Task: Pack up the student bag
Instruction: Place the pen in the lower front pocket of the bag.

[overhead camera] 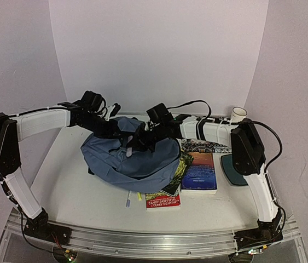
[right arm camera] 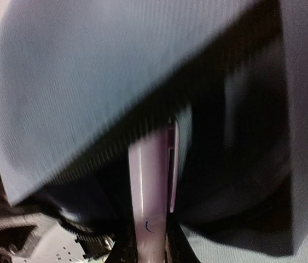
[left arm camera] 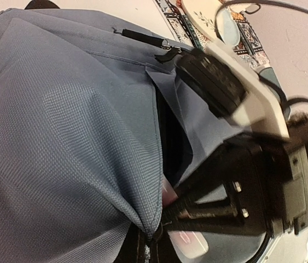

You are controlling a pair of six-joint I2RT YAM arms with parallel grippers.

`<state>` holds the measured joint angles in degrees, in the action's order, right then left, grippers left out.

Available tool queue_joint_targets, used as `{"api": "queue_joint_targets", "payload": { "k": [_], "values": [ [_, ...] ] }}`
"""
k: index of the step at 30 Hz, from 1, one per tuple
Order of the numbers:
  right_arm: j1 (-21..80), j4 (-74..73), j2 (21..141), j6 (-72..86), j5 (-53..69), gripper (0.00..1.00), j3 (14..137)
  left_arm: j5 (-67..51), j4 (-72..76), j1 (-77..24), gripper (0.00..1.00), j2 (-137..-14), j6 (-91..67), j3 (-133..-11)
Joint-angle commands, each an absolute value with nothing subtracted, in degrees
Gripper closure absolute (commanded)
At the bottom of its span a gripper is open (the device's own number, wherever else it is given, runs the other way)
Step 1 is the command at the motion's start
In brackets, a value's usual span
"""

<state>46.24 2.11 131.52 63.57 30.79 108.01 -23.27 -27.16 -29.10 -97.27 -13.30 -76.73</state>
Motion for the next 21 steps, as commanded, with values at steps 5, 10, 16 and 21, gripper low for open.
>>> {"api": "queue_joint_targets", "payload": {
  "k": [5,10,16,21],
  "values": [
    [44.8,4.7,133.2,69.5,23.1,1.0,112.7,-29.7,-24.0,-29.8,1.0,-96.2,-9.1,-78.9],
    [44.8,5.8,134.3,69.9,19.4,0.8,114.6,-28.4,-23.9,-29.8,1.0,-96.5,-11.2,-79.0],
    [44.8,5.8,133.0,67.7,19.5,0.61,113.8,-24.4,-23.9,-29.8,1.0,-97.5,-14.2,-80.2],
    [44.8,5.7,128.8,64.5,19.0,0.52,109.7,-22.0,-23.9,-29.8,1.0,-98.2,-16.3,-81.0]
  ]
}}
